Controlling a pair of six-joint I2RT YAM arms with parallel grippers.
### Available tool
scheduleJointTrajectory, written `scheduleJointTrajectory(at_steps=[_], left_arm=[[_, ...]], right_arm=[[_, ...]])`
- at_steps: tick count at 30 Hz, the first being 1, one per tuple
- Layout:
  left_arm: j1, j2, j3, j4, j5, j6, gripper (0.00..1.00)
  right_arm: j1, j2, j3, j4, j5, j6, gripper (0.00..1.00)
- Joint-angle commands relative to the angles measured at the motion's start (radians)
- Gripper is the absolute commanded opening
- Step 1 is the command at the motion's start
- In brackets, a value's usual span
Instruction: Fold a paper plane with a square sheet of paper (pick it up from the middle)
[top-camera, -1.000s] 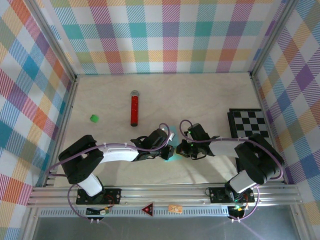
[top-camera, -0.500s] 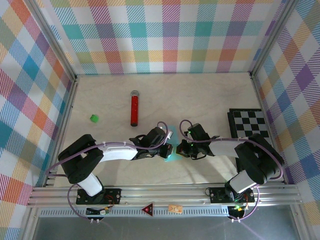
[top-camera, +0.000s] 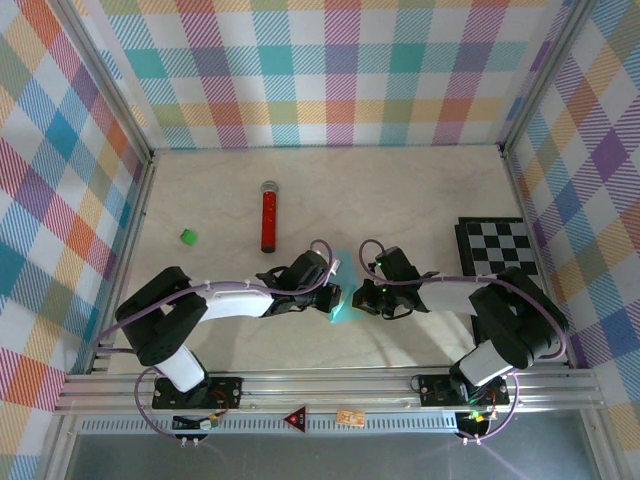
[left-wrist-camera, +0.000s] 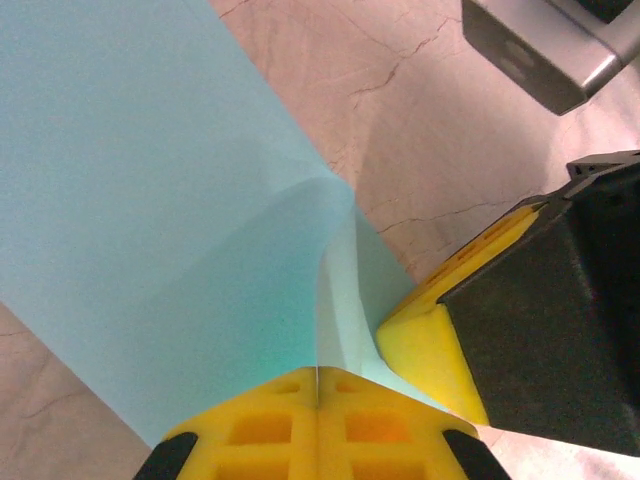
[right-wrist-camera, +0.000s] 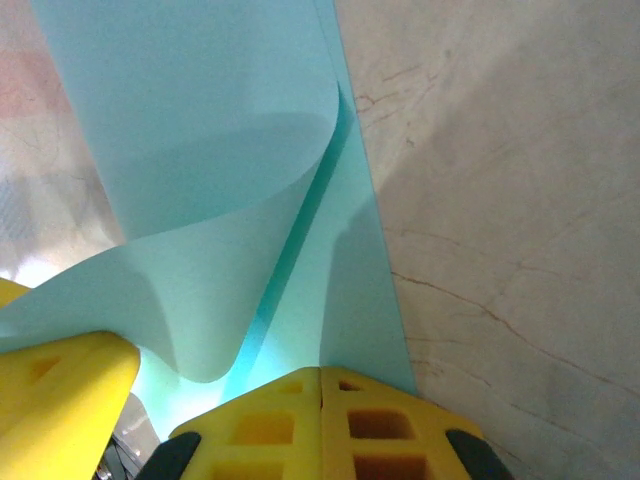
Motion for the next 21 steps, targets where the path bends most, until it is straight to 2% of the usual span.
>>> scheduleJointTrajectory(at_steps=[1, 21], left_arm=[[0.012, 0.019, -0.008, -0.041, -0.02, 0.029, 0.02], [0.014, 0.038, -0.012, -0.047, -0.091, 0.024, 0.03]], right_arm=[[-0.002, 0.026, -0.011, -0.062, 0.018, -0.014, 0.05], [-0.001, 0.027, -0.009, -0.069, 0.021, -0.013, 0.05]])
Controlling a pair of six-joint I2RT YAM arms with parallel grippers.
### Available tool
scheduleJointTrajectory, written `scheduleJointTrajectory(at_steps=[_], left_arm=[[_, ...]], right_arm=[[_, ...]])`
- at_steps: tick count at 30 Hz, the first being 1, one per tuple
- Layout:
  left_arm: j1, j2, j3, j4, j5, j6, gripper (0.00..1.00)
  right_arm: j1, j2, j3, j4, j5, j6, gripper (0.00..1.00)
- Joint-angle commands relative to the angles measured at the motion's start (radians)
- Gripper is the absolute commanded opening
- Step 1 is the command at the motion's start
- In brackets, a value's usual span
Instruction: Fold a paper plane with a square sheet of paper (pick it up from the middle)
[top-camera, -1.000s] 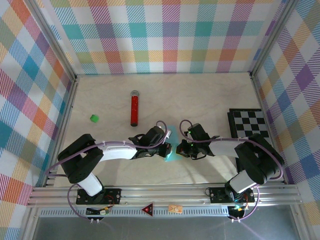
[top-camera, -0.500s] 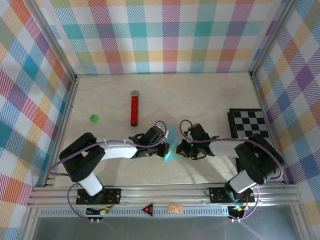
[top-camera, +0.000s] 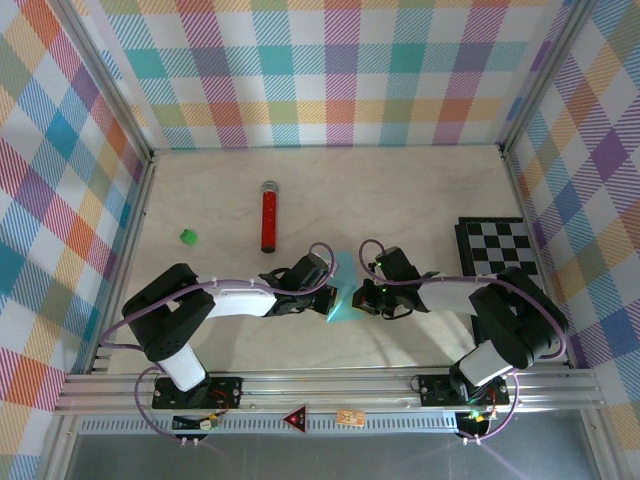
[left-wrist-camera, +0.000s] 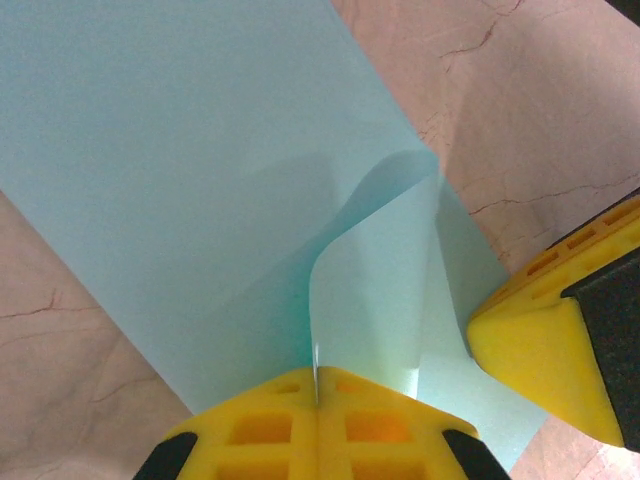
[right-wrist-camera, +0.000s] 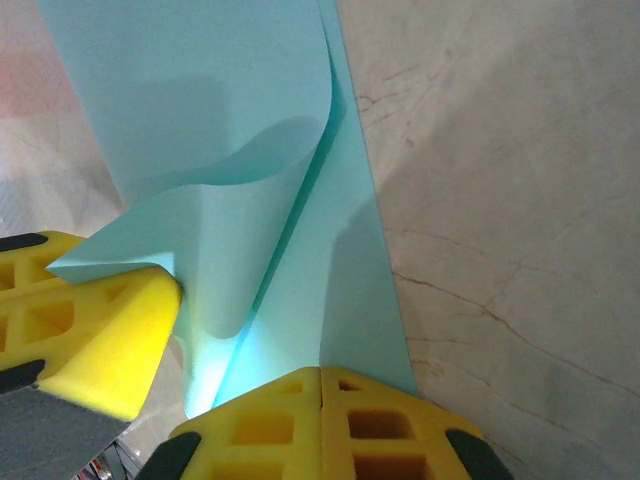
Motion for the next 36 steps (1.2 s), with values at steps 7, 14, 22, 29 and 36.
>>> scheduleJointTrajectory(at_steps=[7, 14, 22, 29, 36], left_arm=[[0.012, -0.009, -0.02, -0.019, -0.032, -0.016, 0.04], [0.012, -0.024, -0.023, -0.027, -0.026, -0.035, 0.05], [0.011, -0.029, -0.022, -0.028, -0.066, -0.033, 0.05], [0.011, -0.024, -0.045, 0.021, -0.045, -0.036, 0.05], [0.012, -0.011, -0.043, 0.038, -0.033, -0.037, 0.05]], right_arm=[[-0.003, 0.027, -0.008, -0.071, 0.023, -0.013, 0.05], [-0.004, 0.027, -0.005, -0.074, 0.024, -0.015, 0.05], [-0.003, 0.028, -0.005, -0.073, 0.022, -0.015, 0.05], [-0.003, 0.029, -0.01, -0.072, 0.026, -0.017, 0.05], [-0.003, 0.033, -0.006, -0.075, 0.027, -0.019, 0.05]])
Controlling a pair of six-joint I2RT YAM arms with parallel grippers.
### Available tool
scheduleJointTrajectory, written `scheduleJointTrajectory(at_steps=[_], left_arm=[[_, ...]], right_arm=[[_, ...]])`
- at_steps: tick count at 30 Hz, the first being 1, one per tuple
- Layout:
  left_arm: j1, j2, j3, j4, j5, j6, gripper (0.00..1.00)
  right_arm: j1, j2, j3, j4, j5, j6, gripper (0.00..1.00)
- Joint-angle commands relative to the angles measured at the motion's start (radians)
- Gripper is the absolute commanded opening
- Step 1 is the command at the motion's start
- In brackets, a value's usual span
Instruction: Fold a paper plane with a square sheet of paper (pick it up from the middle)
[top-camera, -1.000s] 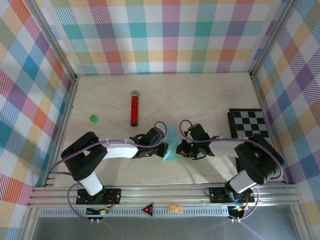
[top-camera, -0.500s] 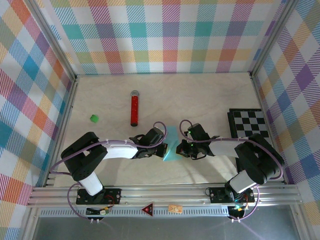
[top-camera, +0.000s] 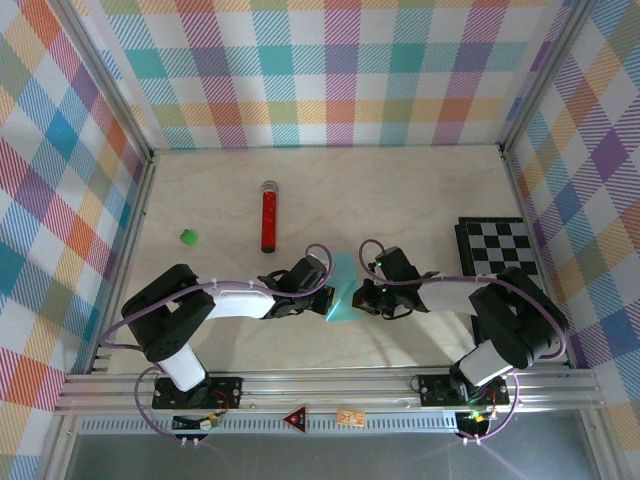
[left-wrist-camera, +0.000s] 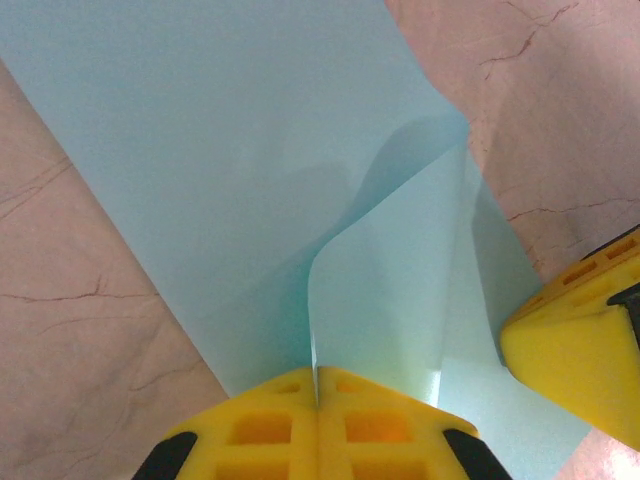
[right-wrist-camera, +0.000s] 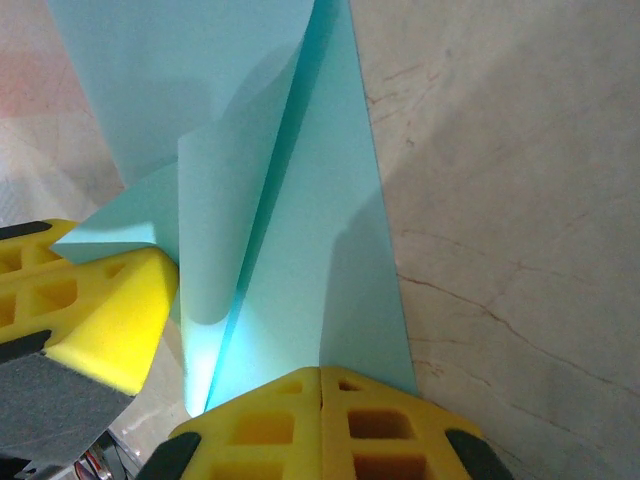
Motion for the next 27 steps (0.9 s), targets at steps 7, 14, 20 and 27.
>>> scheduleJointTrajectory(at_steps=[7, 14, 20, 27], left_arm=[[0.012, -0.011, -0.015, 0.008, -0.006, -0.008, 0.05], [0.012, 0.001, -0.019, 0.01, -0.005, -0.008, 0.05], [0.011, 0.007, -0.027, 0.014, -0.001, -0.009, 0.05], [0.011, -0.024, -0.026, 0.026, -0.006, -0.004, 0.05]], right_arm=[[-0.003, 0.032, -0.008, -0.077, 0.031, -0.017, 0.05], [-0.003, 0.034, -0.005, -0.078, 0.029, -0.018, 0.05], [-0.003, 0.032, -0.005, -0.079, 0.029, -0.018, 0.05], [-0.002, 0.028, -0.008, -0.079, 0.032, -0.018, 0.05]])
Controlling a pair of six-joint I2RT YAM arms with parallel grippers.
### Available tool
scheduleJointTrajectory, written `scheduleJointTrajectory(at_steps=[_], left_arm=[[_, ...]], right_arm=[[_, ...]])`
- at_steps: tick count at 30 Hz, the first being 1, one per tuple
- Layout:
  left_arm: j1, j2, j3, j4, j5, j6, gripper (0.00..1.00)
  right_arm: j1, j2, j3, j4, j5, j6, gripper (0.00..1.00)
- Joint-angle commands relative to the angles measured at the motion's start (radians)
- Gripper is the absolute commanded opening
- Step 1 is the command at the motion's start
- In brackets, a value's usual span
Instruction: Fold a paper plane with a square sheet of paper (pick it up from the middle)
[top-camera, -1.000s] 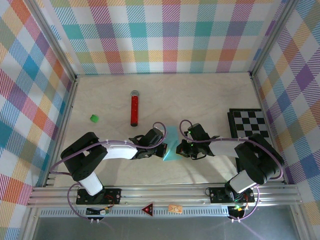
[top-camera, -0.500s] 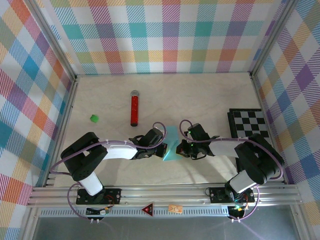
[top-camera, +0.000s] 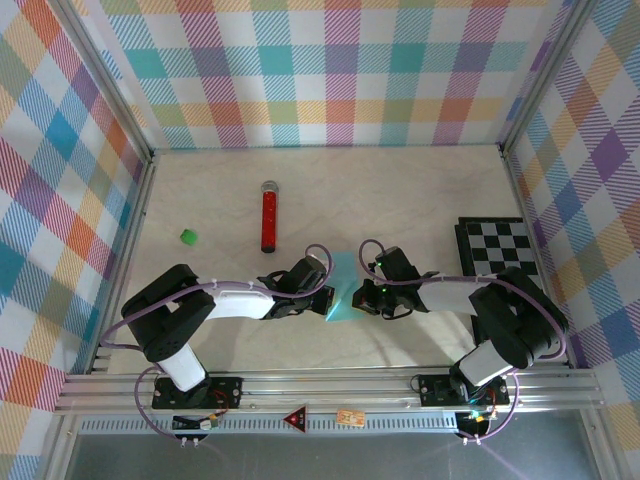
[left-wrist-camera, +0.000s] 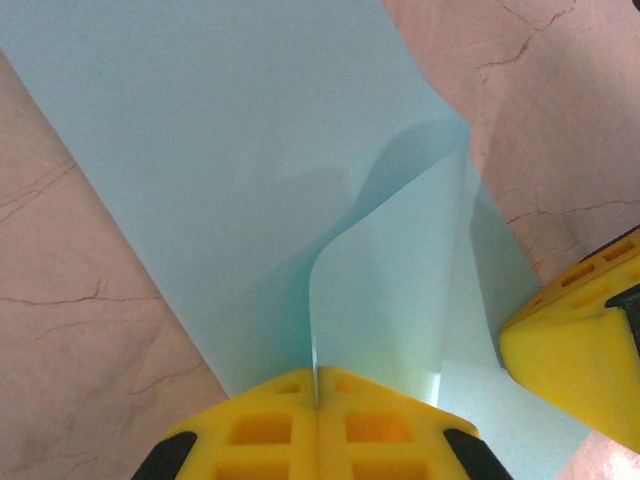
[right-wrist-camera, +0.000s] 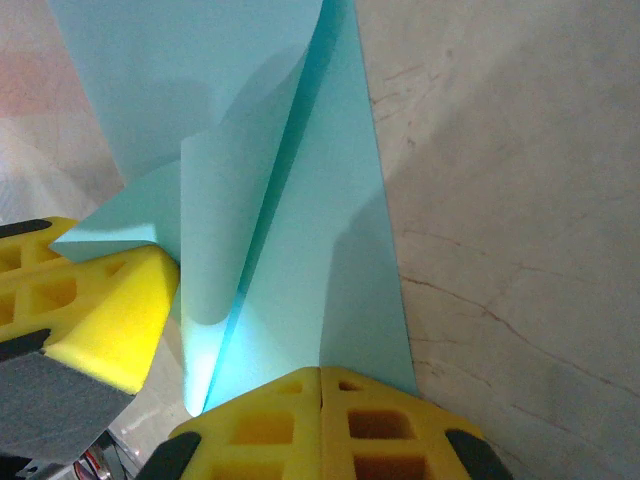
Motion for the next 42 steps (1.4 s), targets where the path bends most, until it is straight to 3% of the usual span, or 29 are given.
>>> scheduleJointTrajectory(at_steps=[1, 18, 30, 38, 42], left_arm=[[0.012, -0.028, -0.018, 0.007, -0.009, -0.002, 0.05], [0.011, 0.015, -0.018, -0.004, 0.004, 0.002, 0.05], [0.011, 0.043, -0.036, -0.004, 0.005, -0.012, 0.03], [0.011, 0.044, -0.041, -0.007, 0.004, -0.017, 0.03], [0.011, 0.04, -0.042, -0.012, -0.003, -0.017, 0.03]], right_arm=[[-0.003, 0.026, -0.01, -0.079, 0.032, -0.016, 0.05], [-0.003, 0.025, -0.002, -0.065, 0.016, -0.01, 0.06], [-0.012, -0.091, 0.042, -0.023, 0.011, 0.035, 0.1], [-0.013, -0.028, 0.038, 0.17, -0.035, 0.147, 0.0], [-0.014, 0.036, 0.063, 0.227, -0.06, 0.182, 0.0]])
